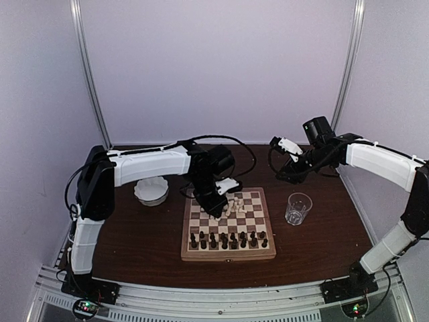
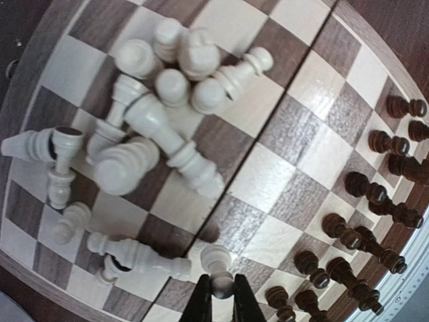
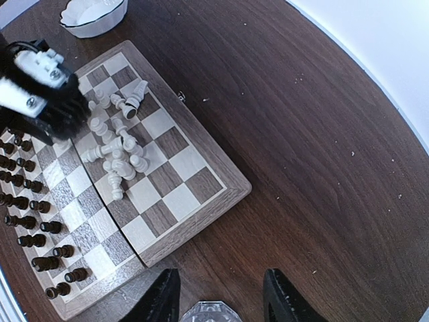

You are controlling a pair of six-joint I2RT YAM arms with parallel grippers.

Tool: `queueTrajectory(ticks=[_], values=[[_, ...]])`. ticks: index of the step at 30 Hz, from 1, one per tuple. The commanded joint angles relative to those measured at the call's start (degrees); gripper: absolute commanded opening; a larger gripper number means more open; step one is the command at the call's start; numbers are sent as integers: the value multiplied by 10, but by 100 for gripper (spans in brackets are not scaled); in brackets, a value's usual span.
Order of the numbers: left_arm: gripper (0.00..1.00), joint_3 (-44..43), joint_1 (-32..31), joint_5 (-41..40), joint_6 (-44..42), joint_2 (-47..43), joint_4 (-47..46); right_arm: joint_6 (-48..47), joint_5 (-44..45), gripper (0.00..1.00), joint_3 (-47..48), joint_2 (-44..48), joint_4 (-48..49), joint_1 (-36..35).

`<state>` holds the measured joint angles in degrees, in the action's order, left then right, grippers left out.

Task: Set up the chess pieces on the board
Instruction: Move the rook on the chessboard.

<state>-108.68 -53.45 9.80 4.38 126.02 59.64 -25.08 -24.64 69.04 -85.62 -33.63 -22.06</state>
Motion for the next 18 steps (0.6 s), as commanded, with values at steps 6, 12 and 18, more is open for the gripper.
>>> queueTrajectory(ticks=[6,12,18], values=[[3,-53,22,-3,2,43,-22,4,-6,44,-7,0,7,8],[21,-57,22,-18,7,49,-19,5,-6,45,-7,3,7,9],[32,-56,22,-17,10,12,-15,4,7,45,19,13,-18,12]])
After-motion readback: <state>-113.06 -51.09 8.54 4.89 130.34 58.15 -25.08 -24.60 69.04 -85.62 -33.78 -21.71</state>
